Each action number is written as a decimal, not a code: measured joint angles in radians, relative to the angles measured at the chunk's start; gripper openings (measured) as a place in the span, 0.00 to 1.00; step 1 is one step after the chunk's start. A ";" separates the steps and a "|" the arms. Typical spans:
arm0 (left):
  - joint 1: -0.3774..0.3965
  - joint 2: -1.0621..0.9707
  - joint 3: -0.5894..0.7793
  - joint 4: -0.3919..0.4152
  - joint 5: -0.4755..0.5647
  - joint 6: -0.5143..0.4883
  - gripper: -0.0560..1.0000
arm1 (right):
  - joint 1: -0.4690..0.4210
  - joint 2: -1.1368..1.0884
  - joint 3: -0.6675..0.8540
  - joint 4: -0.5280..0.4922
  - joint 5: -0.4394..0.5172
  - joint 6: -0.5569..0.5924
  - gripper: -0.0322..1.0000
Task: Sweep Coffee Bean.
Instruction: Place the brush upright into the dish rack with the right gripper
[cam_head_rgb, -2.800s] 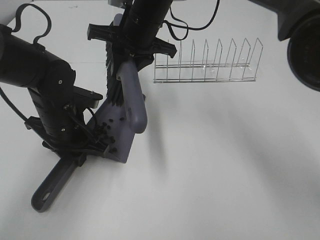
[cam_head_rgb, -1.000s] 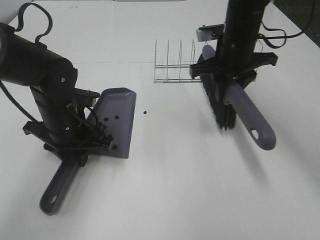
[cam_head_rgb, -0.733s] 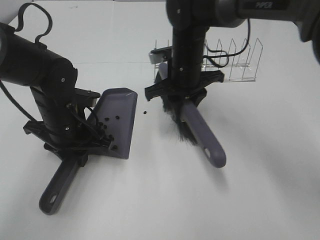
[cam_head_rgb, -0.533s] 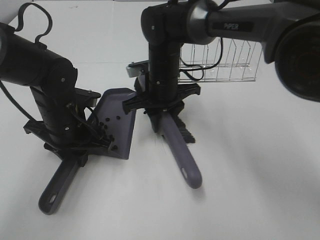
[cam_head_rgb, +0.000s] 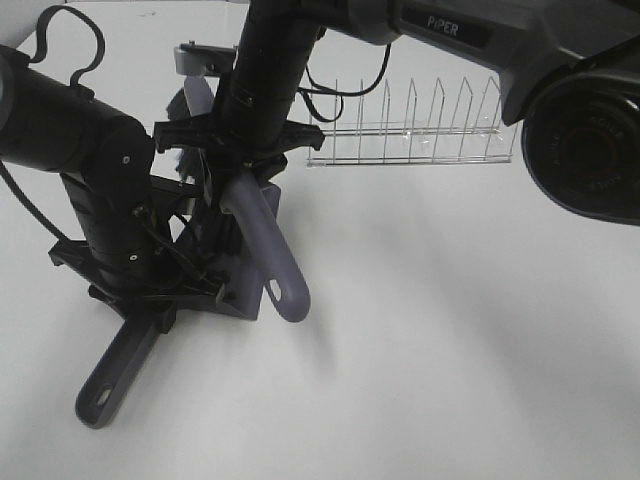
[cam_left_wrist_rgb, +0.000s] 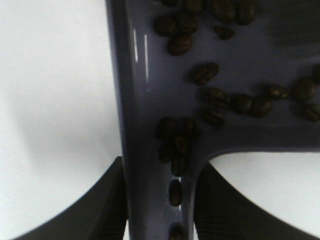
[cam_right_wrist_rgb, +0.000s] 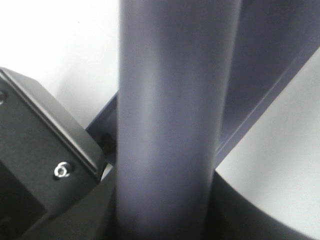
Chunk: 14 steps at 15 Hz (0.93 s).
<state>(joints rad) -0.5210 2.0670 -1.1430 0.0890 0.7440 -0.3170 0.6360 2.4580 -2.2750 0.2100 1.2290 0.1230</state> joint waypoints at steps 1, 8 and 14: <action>0.000 0.000 0.000 0.000 0.000 0.001 0.35 | 0.000 -0.014 0.000 -0.014 0.001 0.000 0.30; 0.000 0.000 0.000 0.000 -0.002 0.007 0.35 | -0.105 -0.377 0.437 -0.145 0.002 0.000 0.30; 0.000 0.000 0.000 -0.001 0.003 0.007 0.35 | -0.381 -0.432 0.683 -0.180 0.005 -0.037 0.30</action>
<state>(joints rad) -0.5210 2.0670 -1.1430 0.0880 0.7470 -0.3100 0.2550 2.0260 -1.5920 0.0300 1.2340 0.0860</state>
